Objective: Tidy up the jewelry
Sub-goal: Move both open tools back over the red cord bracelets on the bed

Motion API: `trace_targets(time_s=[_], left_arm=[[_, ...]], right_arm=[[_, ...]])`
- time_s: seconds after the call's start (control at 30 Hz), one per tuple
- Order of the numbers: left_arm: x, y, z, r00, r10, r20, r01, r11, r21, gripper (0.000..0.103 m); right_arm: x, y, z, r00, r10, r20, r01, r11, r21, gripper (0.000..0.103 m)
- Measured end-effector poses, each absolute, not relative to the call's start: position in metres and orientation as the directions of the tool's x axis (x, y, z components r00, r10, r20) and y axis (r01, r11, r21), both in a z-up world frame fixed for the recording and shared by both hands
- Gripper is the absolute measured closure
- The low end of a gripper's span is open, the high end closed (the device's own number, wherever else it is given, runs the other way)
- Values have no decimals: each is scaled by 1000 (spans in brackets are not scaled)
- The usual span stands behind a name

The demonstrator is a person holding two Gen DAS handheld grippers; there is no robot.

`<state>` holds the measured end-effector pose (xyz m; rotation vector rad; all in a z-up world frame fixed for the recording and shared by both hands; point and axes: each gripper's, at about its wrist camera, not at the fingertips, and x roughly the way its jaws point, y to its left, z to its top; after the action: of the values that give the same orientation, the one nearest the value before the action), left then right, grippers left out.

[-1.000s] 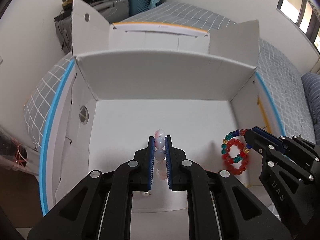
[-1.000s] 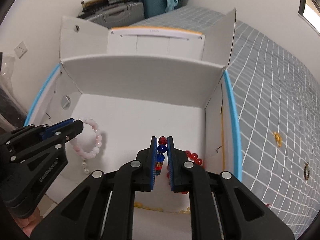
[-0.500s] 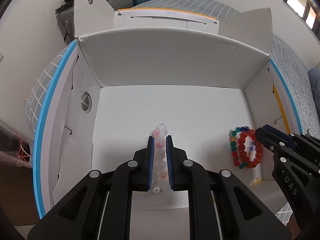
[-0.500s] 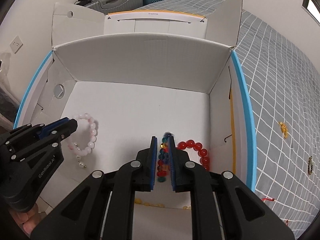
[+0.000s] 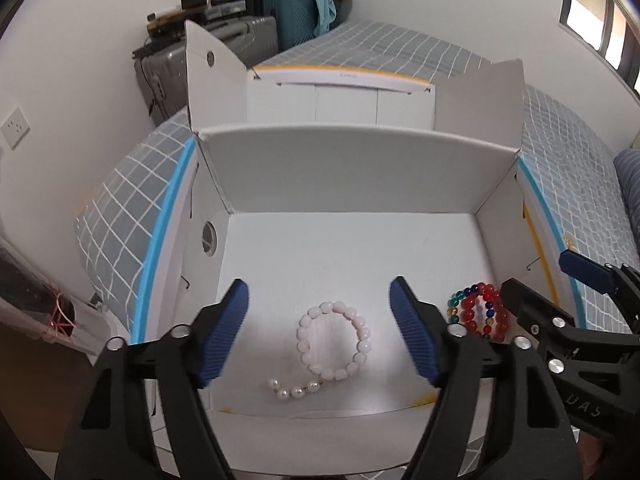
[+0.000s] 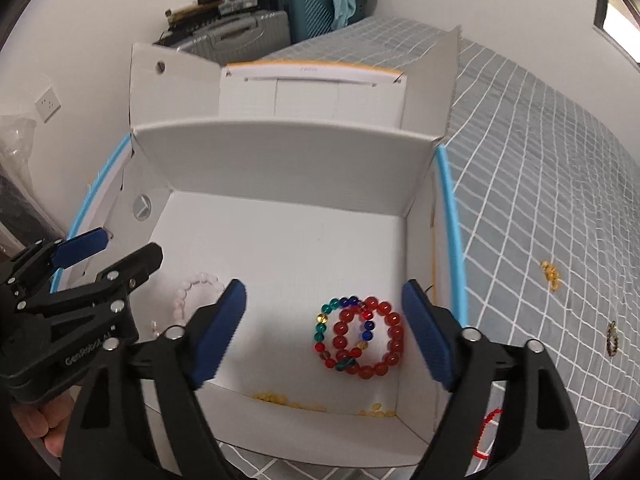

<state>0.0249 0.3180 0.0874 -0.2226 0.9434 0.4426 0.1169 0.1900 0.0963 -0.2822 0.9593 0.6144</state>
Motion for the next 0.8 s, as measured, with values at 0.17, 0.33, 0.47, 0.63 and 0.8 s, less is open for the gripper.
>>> trace_targets(time_s=[0.17,0.33,0.47,0.63,0.8], left_arm=[[25,309,97,534,266,-802,-448,894,-2,21],[27,295,106,563,259,-785,-426,904,-8,18],[30,279,117,591,251,-767,-400,917,-9,14],[37,255,129,627,234,-743,-368,930,-18,9],[48,230,136,655,193,-731,-316,948,-32,8]], right_arm=[[119,174,107,452,366,-814,-587,809,37,17],[119,153,117,469,364,-805,-578,815,32,14],[120,125,125,497,357,-791,-549,835,32,13],[123,86,134,531,347,-773,-508,860,38,13],[128,39,142,565,313,-764,-452,892,31,13]])
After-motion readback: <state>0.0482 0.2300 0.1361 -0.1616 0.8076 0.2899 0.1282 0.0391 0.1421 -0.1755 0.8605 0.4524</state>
